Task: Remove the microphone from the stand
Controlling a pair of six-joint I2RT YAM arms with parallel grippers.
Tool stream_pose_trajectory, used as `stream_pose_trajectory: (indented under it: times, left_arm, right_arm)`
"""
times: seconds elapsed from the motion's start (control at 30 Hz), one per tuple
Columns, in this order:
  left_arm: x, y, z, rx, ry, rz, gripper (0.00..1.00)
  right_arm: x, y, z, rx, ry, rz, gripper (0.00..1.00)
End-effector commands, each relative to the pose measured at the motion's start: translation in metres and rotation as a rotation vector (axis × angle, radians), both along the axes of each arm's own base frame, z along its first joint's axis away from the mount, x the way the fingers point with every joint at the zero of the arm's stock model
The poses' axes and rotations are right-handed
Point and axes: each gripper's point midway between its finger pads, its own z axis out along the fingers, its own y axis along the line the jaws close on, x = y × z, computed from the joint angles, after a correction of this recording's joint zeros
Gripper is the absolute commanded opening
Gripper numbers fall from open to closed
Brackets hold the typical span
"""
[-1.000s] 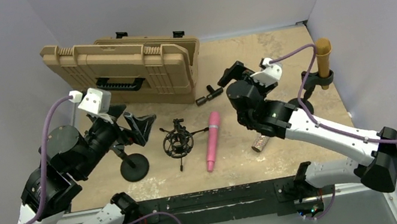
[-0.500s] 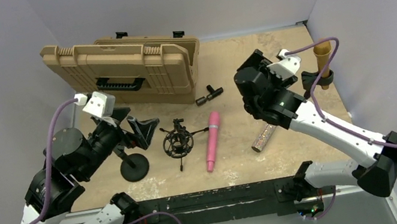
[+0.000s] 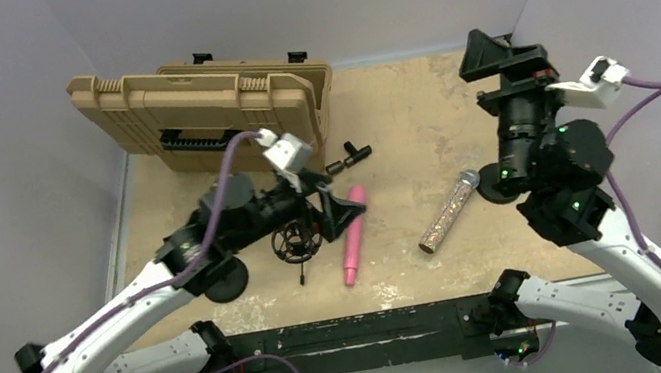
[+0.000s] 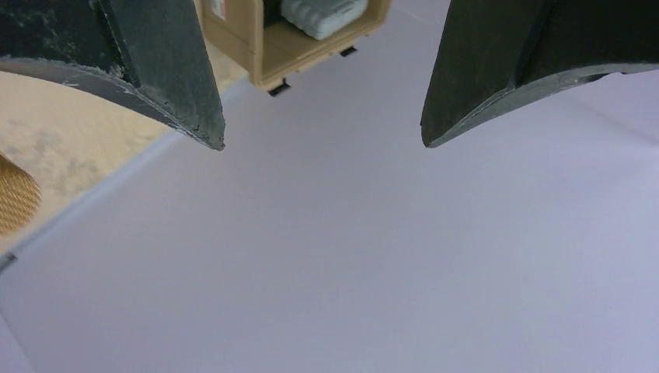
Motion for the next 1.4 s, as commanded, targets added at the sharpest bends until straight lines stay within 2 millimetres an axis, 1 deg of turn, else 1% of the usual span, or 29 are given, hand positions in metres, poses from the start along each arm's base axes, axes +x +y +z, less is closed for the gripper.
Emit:
stream_pose_trajectory:
  times: [0.0,0.03,0.1,0.2,0.3,0.37,0.47,0.53,0.57,0.63,0.73,0.93,1.07,1.17,1.27,1.37]
  left_arm:
    - [0.000,-0.065,0.038,-0.231,-0.211,-0.099,0.97]
    - [0.003,-0.080,0.037,-0.267,-0.240,-0.114,0.97]
    - [0.010,-0.108,0.033,-0.309,-0.291,-0.124,0.97]
    - [0.023,-0.156,0.021,-0.298,-0.305,-0.143,0.95]
    - [0.035,-0.202,0.004,-0.275,-0.292,-0.180,0.94]
    - [0.041,-0.226,-0.006,-0.267,-0.300,-0.195,0.93]
    - [0.050,-0.255,-0.019,-0.260,-0.329,-0.193,0.91]
    - [0.055,-0.270,-0.024,-0.269,-0.332,-0.193,0.88]
    - [0.058,-0.279,-0.030,-0.263,-0.325,-0.195,0.86]
    - [0.062,-0.293,-0.041,-0.254,-0.312,-0.203,0.83]
    - [0.066,-0.307,-0.052,-0.256,-0.311,-0.214,0.80]
    - [0.082,-0.333,-0.070,-0.196,-0.316,-0.208,0.80]
    - [0.090,-0.349,-0.082,-0.172,-0.309,-0.210,0.74]
    - [0.096,-0.359,-0.091,-0.169,-0.294,-0.208,0.72]
    - [0.100,-0.368,-0.092,-0.169,-0.287,-0.204,0.71]
    - [0.106,-0.374,-0.092,-0.167,-0.273,-0.192,0.66]
  right_arm:
    - [-0.027,-0.006,0.071,-0.025,-0.187,0.091,0.95]
    - [-0.034,-0.007,0.085,-0.019,-0.223,0.114,0.94]
    - [-0.046,-0.009,0.103,-0.026,-0.277,0.154,0.93]
    - [-0.062,-0.015,0.121,-0.043,-0.330,0.179,0.92]
    - [-0.076,-0.030,0.131,-0.030,-0.356,0.173,0.92]
    - [-0.088,-0.039,0.136,-0.019,-0.384,0.174,0.92]
    - [-0.102,-0.051,0.140,-0.005,-0.418,0.176,0.92]
    - [-0.107,-0.054,0.141,-0.005,-0.427,0.180,0.92]
    - [-0.110,-0.056,0.141,-0.005,-0.432,0.182,0.92]
    - [-0.114,-0.060,0.141,-0.005,-0.438,0.181,0.92]
    - [-0.120,-0.066,0.140,-0.003,-0.449,0.179,0.92]
    - [-0.135,-0.080,0.141,0.014,-0.476,0.172,0.92]
    - [-0.144,-0.090,0.141,0.027,-0.490,0.163,0.92]
    - [-0.151,-0.098,0.142,0.037,-0.500,0.157,0.92]
    - [-0.155,-0.103,0.141,0.042,-0.503,0.152,0.92]
    - [-0.158,-0.106,0.140,0.046,-0.505,0.151,0.92]
